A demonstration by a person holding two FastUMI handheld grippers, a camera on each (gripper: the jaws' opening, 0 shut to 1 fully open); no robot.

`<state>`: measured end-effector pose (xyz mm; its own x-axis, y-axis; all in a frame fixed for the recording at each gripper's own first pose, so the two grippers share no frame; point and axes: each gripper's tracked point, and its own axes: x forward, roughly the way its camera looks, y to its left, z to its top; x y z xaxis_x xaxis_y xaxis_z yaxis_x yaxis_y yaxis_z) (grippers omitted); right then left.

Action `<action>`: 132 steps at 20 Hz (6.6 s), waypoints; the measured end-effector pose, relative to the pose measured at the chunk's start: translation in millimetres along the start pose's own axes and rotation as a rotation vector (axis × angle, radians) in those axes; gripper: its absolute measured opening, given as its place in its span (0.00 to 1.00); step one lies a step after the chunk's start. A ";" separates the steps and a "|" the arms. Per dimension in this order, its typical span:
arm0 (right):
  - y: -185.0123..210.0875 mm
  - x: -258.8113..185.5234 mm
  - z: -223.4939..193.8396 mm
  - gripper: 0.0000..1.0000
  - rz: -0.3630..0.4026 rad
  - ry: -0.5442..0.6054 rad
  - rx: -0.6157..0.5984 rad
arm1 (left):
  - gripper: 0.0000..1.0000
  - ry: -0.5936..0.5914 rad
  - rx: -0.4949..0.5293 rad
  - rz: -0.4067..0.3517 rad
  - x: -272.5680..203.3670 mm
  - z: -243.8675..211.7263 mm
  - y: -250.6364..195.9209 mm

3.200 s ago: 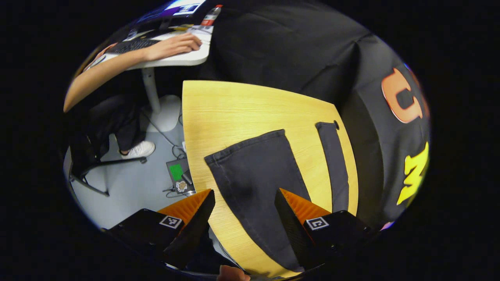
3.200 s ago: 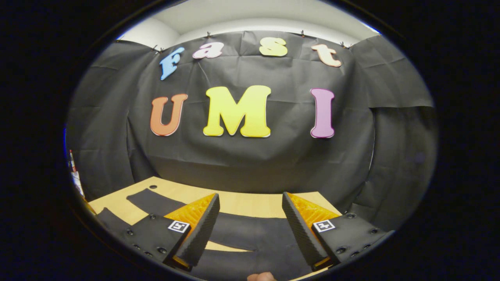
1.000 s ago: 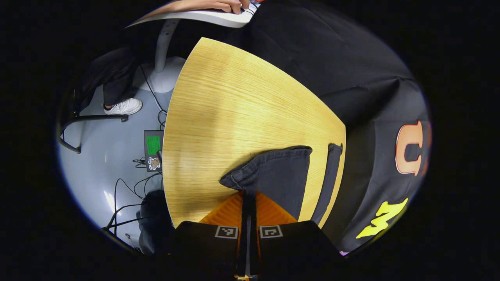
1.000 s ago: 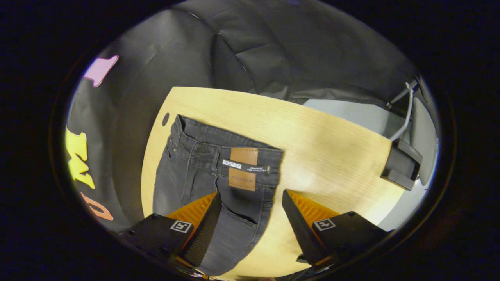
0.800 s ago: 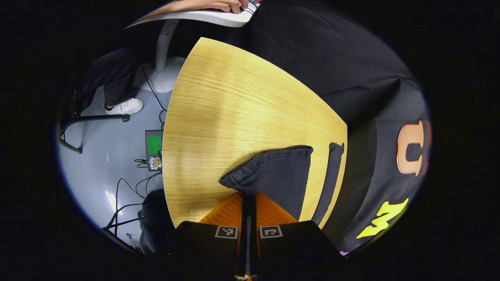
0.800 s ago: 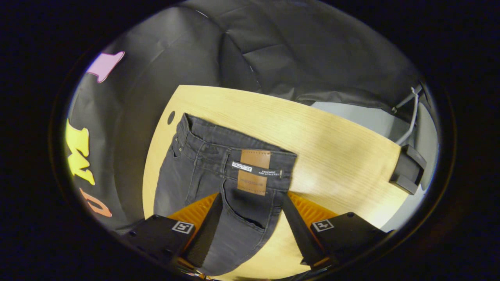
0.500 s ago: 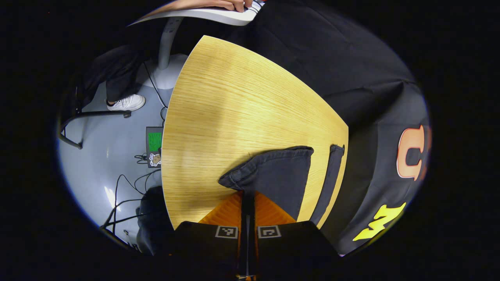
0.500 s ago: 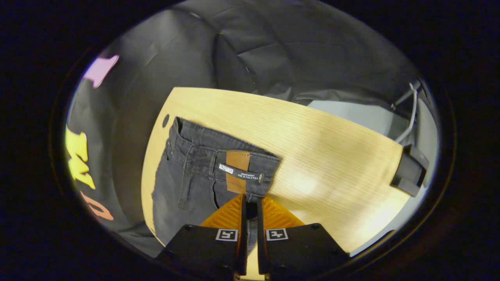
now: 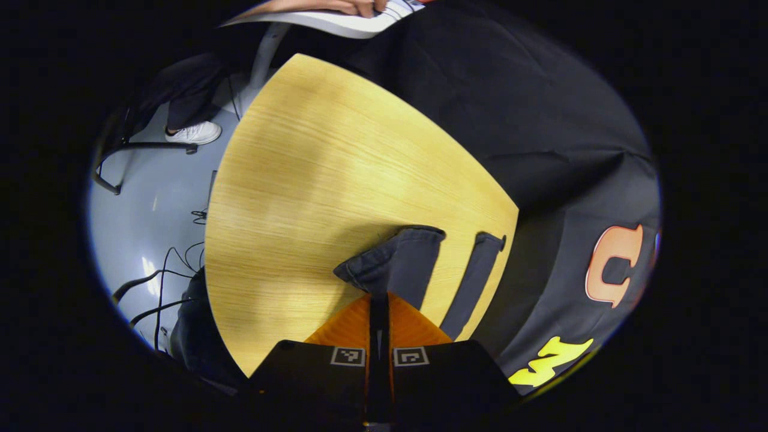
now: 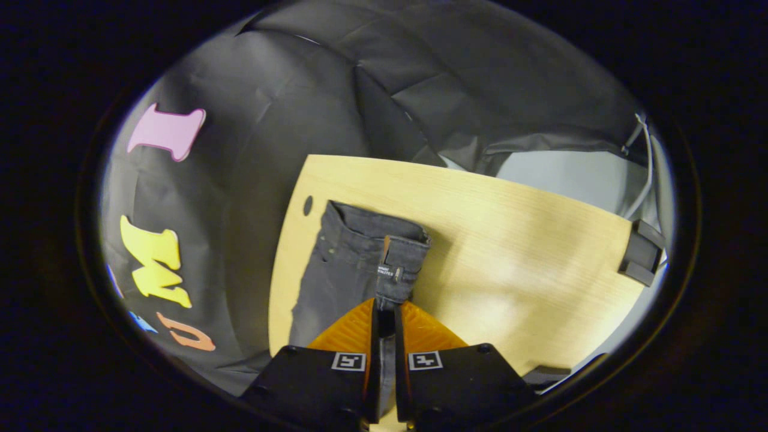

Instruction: Grasp the waist and the cuffs of the jeans and fold them to make the two legs overlap; first hold the waist and fold one-third of the jeans toward the cuffs, then hold the cuffs and fold the remaining one-third in the same direction to finish folding.

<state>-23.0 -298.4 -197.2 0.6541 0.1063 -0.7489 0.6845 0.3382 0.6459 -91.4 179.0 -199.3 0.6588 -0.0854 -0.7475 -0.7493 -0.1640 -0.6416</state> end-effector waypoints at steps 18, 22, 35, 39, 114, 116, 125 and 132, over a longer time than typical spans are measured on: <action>135.6 110.2 52.0 0.11 0.180 0.036 0.120 | 0.03 0.031 -0.015 0.021 139.7 -18.1 -207.5; 141.2 140.6 64.9 0.12 0.164 0.030 0.135 | 0.03 0.041 0.051 0.031 183.4 -27.9 -243.2; 140.5 215.2 65.7 0.08 0.080 0.001 0.083 | 0.06 -0.001 0.289 0.125 242.4 -22.5 -234.4; 153.7 209.7 59.3 0.96 0.116 -0.010 0.063 | 0.99 -0.040 0.414 -0.004 236.5 -28.9 -260.8; 251.4 49.7 -159.5 0.01 0.290 -0.325 -1.159 | 0.98 -0.577 1.535 -0.583 -158.5 -179.1 -209.7; 256.8 54.5 -180.7 0.01 0.313 -0.283 -1.176 | 0.98 -0.597 1.538 -0.563 -164.1 -171.3 -205.1; 245.9 82.1 -320.2 0.01 0.396 -0.084 -1.306 | 0.98 -0.635 1.509 -0.519 -170.2 -146.8 -197.3; 175.6 118.7 -380.9 0.01 0.322 0.019 -1.496 | 0.98 -0.648 1.489 -0.509 -174.0 -136.8 -196.3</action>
<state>52.3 129.8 -229.2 0.6948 0.3647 -0.6199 -0.4305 0.9013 0.0478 -49.7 91.6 80.3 0.9831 0.1279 -0.1312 -0.1453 0.9805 -0.1325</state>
